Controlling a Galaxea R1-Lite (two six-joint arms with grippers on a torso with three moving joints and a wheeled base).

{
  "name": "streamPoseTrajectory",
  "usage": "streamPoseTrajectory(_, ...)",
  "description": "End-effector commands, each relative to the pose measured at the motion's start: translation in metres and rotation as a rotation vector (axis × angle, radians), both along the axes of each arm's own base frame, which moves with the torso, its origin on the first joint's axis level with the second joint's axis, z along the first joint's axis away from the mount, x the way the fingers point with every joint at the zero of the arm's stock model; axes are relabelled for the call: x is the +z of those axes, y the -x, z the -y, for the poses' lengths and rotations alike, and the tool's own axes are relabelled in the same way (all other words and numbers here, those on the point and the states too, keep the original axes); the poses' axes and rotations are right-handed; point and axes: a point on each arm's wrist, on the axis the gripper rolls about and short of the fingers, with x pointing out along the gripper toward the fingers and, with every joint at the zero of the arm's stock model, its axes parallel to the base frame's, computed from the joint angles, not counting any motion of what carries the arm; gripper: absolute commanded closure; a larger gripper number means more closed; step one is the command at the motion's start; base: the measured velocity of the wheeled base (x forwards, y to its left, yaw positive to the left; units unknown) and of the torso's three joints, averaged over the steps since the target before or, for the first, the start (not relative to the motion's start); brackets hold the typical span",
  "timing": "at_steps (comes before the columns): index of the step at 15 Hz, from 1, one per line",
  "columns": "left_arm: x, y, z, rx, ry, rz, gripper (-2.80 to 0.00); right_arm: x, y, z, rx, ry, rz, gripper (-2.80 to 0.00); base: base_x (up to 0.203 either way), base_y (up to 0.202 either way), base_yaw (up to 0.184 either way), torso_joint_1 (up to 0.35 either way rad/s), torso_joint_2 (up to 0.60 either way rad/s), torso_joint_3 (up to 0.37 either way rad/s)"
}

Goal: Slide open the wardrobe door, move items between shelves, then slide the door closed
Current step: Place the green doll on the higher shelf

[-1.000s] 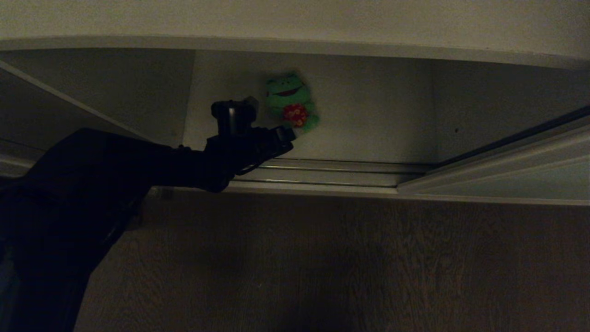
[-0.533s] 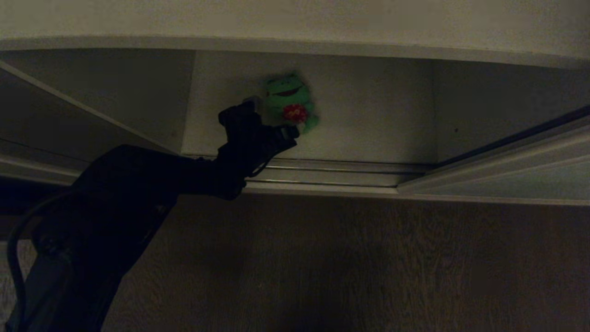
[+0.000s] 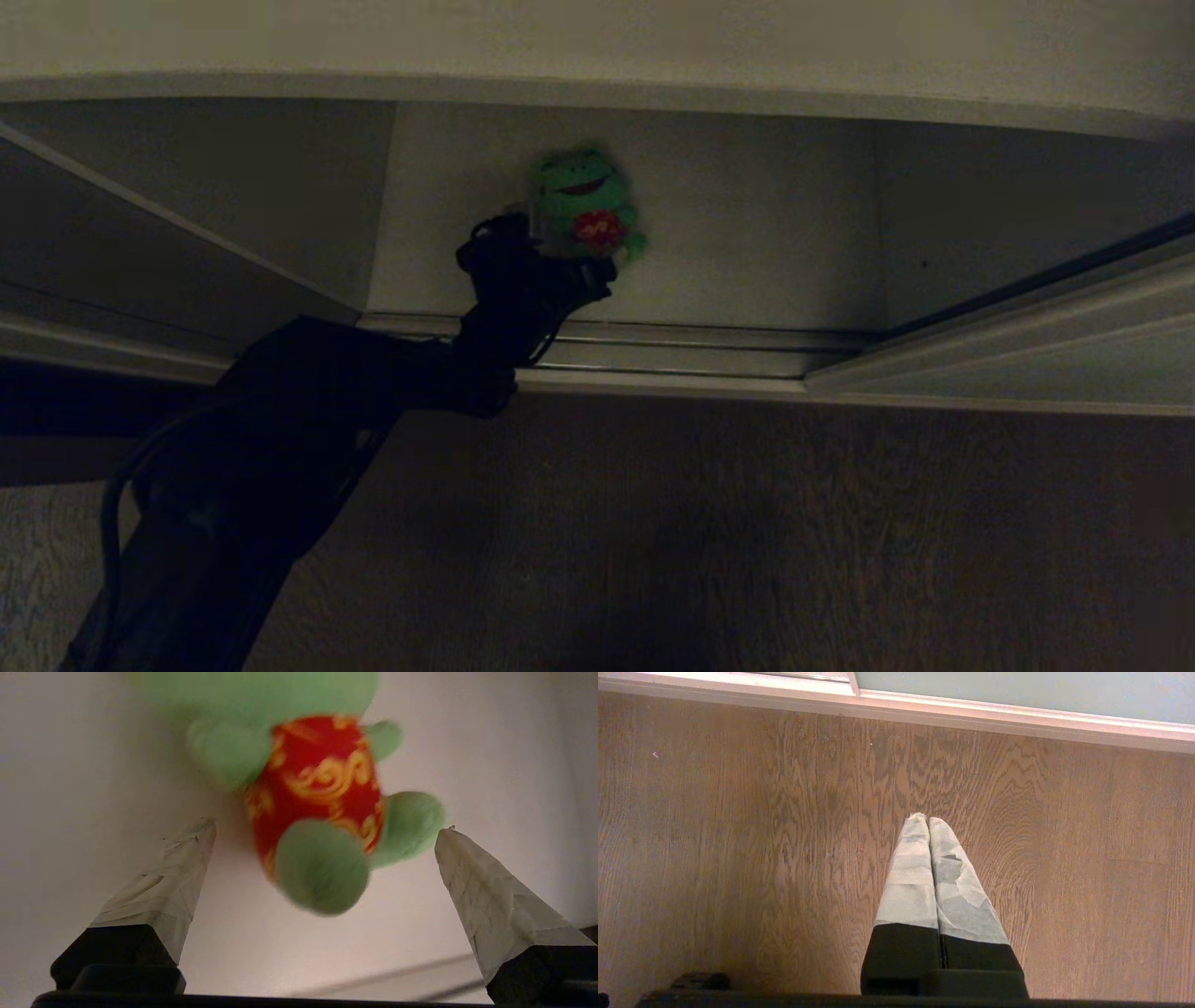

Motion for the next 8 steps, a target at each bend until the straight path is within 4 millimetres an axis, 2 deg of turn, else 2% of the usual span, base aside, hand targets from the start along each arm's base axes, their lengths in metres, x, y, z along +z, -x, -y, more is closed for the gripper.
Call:
streamPoseTrajectory(1,-0.0106,-0.0038,0.0017,0.006,-0.028,0.019,-2.8,0.0,0.0002,0.0,0.0,0.0,0.003,0.0,0.0,0.0,0.0,0.0,0.0,0.0)
streamPoseTrajectory(4,-0.0166,-0.0085,0.0036,0.013,-0.031,0.026,-2.8,0.0,0.0002,0.0,0.0,0.0,0.003,0.0,0.0,0.0,0.0,0.0,0.0,0.0)
streamPoseTrajectory(5,-0.0189,-0.0092,0.0037,0.02,-0.032,0.023,0.0,0.0,0.0002,0.0,0.0,0.0,0.003,0.0,0.0,0.0,0.0,0.0,0.0,0.0)
streamPoseTrajectory(8,-0.0185,-0.0094,0.004,0.012,-0.033,0.025,0.0,0.0004,0.0002,0.0,0.0,0.0,0.003,0.0,0.0,0.0,0.0,0.0,0.0,0.0)
